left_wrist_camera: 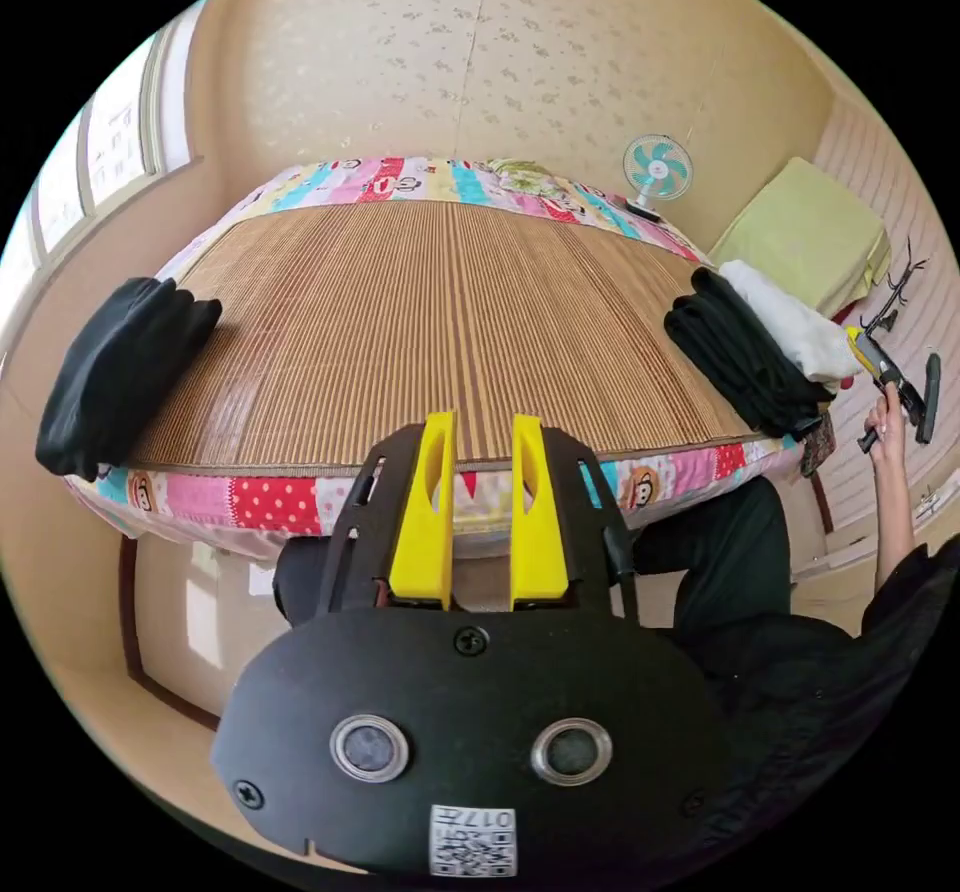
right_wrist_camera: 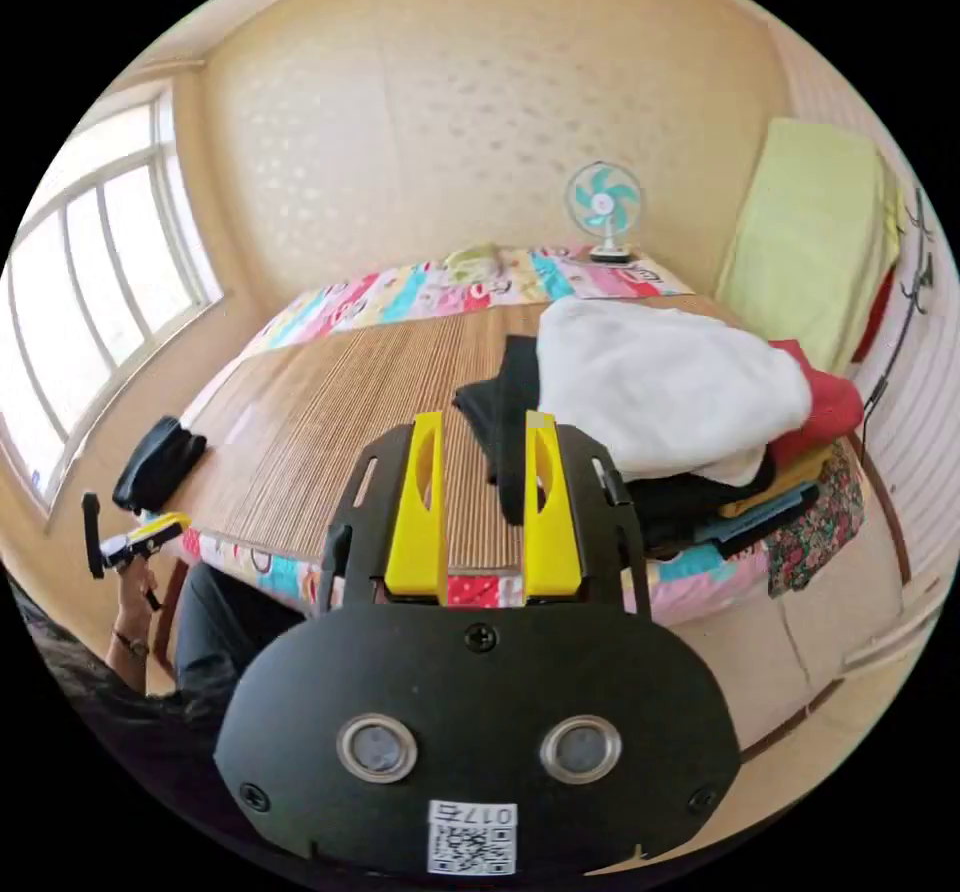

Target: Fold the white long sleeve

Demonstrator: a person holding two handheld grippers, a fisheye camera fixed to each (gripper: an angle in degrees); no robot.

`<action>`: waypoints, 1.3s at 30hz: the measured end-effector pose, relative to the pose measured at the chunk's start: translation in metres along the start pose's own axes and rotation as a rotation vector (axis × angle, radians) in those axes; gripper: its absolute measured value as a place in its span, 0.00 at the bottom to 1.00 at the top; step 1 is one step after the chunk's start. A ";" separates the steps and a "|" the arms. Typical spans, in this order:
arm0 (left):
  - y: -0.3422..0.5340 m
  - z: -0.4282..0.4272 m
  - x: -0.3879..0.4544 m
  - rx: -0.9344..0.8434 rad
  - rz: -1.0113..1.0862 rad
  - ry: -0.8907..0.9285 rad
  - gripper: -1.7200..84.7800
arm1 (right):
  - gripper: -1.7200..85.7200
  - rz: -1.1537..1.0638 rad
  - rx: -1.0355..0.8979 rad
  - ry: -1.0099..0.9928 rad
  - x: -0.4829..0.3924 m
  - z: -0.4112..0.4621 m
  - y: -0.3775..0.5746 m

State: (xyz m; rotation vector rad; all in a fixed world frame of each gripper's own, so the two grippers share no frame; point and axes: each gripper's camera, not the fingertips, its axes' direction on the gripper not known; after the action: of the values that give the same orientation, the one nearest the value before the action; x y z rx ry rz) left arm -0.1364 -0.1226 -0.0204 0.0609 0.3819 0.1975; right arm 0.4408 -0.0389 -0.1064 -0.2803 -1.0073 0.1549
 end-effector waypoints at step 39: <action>-0.045 0.088 -0.050 -0.054 -0.235 0.622 0.16 | 0.09 -0.479 -0.391 -0.678 -0.273 0.193 0.184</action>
State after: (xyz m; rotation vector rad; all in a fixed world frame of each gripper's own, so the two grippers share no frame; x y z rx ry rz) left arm -0.1407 -0.1792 0.0753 -0.1021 0.9969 -0.0124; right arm 0.1325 0.0972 -0.2861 -0.3409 -1.7513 -0.4165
